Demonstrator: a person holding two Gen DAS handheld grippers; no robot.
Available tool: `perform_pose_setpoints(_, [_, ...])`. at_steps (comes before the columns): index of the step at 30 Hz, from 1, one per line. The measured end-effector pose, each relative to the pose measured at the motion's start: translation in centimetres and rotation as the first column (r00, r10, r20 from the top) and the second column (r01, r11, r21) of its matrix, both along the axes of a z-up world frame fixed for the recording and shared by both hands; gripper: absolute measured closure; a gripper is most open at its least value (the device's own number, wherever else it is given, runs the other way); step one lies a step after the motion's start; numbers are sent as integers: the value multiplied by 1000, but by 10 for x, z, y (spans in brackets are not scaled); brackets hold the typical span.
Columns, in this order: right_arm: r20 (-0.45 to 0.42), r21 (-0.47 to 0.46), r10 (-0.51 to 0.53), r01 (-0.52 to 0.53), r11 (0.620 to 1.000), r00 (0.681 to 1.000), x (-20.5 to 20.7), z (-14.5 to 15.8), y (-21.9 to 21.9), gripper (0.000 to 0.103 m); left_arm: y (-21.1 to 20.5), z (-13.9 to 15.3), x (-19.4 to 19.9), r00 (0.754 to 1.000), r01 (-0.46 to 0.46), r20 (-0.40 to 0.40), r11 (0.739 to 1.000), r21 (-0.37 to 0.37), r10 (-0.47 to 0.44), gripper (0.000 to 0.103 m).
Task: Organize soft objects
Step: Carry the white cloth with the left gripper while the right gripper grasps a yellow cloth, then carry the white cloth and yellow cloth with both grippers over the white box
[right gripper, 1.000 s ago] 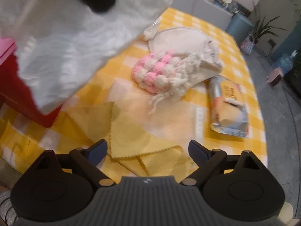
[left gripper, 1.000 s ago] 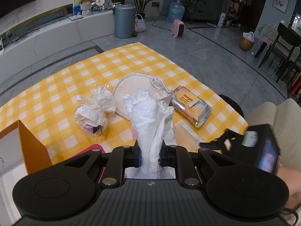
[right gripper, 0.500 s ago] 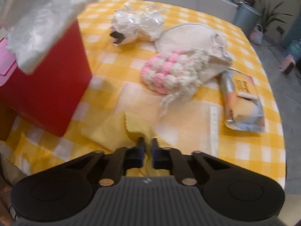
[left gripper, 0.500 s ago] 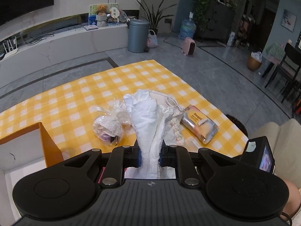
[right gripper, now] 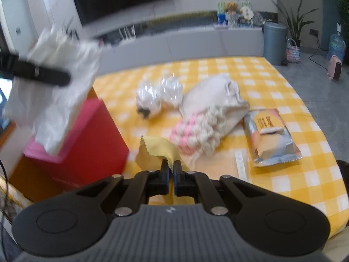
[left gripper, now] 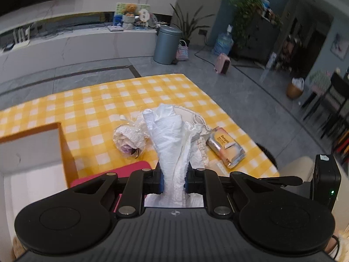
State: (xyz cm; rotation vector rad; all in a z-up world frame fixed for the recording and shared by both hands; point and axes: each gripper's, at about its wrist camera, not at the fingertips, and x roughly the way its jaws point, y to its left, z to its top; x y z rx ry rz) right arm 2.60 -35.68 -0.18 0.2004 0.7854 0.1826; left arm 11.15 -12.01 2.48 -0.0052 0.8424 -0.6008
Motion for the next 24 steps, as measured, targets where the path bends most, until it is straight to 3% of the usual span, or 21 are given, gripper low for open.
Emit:
perform_pose_setpoints(9, [44, 169, -233, 222, 960, 972, -9, 20, -22, 102, 34, 12, -26, 999, -46, 20, 995, -84, 48, 85])
perform_pose_setpoints(12, [53, 175, -285, 272, 946, 957, -10, 28, -21, 101, 49, 14, -34, 996, -75, 29, 991, -113, 79, 85])
perform_pose_setpoints(15, [72, 167, -284, 270, 948, 956, -11, 36, -13, 101, 69, 15, -43, 994, -103, 18, 980, -168, 108, 85])
perform_pose_setpoints(19, [110, 175, -247, 226, 958, 963, -13, 52, 6, 101, 109, 10, -57, 981, -184, 12, 942, -281, 195, 85])
perform_pose_setpoints(24, [183, 194, -149, 113, 975, 972, -14, 74, 43, 101, 151, 10, -66, 963, -246, 28, 914, -321, 269, 85])
